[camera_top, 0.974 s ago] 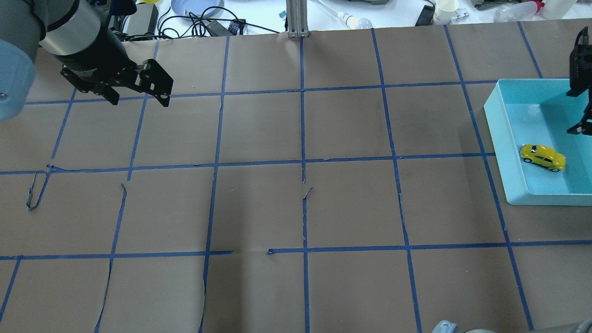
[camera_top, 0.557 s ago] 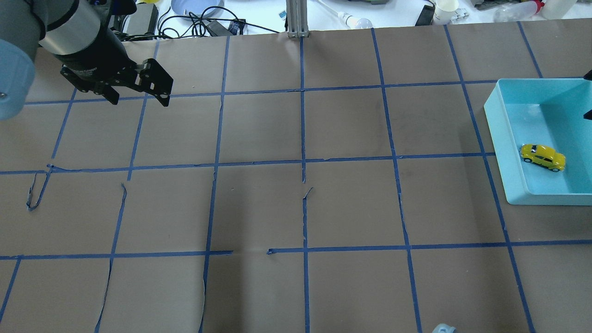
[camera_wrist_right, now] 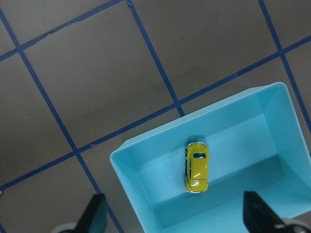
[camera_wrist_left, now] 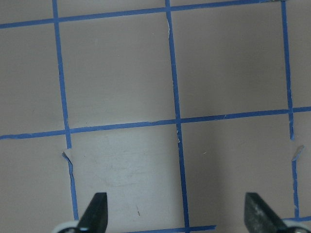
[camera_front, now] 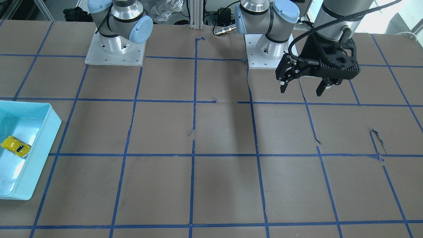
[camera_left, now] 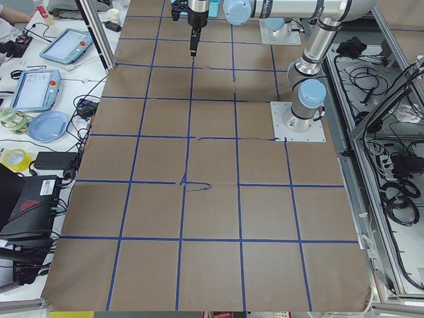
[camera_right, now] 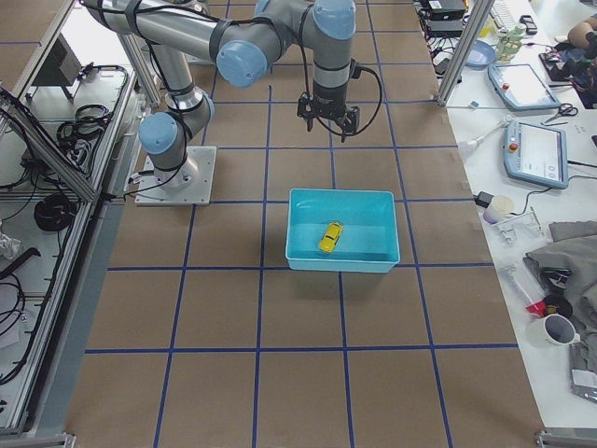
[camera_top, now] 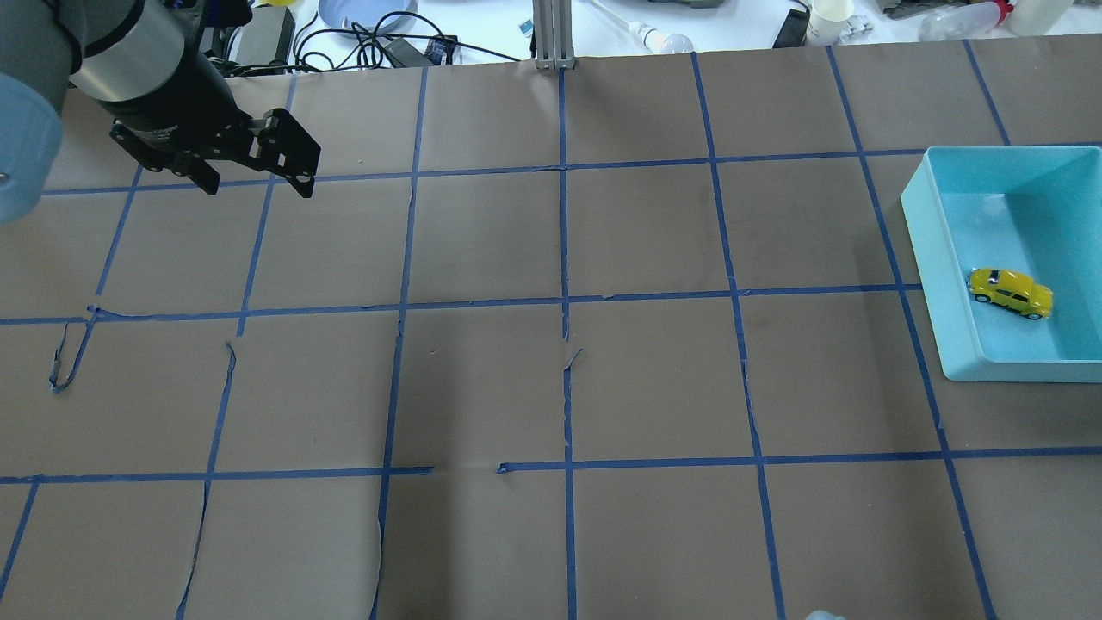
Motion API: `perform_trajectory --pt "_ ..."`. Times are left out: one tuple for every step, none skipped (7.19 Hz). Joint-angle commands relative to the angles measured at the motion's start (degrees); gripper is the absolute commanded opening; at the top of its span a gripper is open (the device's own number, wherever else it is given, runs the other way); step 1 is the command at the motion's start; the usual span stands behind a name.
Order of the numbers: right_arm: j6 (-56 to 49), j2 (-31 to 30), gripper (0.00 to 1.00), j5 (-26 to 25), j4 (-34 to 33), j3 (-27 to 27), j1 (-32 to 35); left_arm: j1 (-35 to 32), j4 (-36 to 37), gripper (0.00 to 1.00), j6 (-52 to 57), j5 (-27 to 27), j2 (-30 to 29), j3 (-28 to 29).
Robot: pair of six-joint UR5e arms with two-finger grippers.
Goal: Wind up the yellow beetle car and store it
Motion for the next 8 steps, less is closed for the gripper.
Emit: perform_trajectory --pt "6.99 -0.34 1.0 -0.33 0.17 -0.31 5.73 0.39 -0.19 1.0 -0.03 -0.02 0.16 0.1" --pt "12.77 -0.51 1.0 -0.42 0.16 -0.48 8.63 0.66 -0.1 1.0 -0.03 -0.11 0.68 0.36" --pt "18.74 -0.69 1.0 -0.42 0.16 -1.27 11.71 1.01 -0.19 1.0 0.06 -0.03 1.03 0.19" --pt "26.72 -0.51 1.0 -0.33 0.08 -2.23 15.05 1.54 -0.27 1.0 0.06 -0.63 0.95 -0.25" --pt "34.45 -0.08 1.0 -0.5 -0.19 -2.33 18.82 1.98 -0.27 1.0 0.06 -0.9 0.95 -0.34" --pt "38.01 0.19 1.0 -0.33 -0.45 -2.33 21.47 1.72 -0.45 1.0 0.06 -0.82 0.95 -0.69" --pt "44.05 0.28 1.0 -0.24 -0.54 -2.33 23.5 2.06 -1.58 1.0 0.06 -0.73 0.95 -1.13" --pt "51.77 0.28 1.0 -0.15 -0.8 -2.33 24.73 1.81 -1.51 1.0 0.06 -0.38 1.12 -0.78"
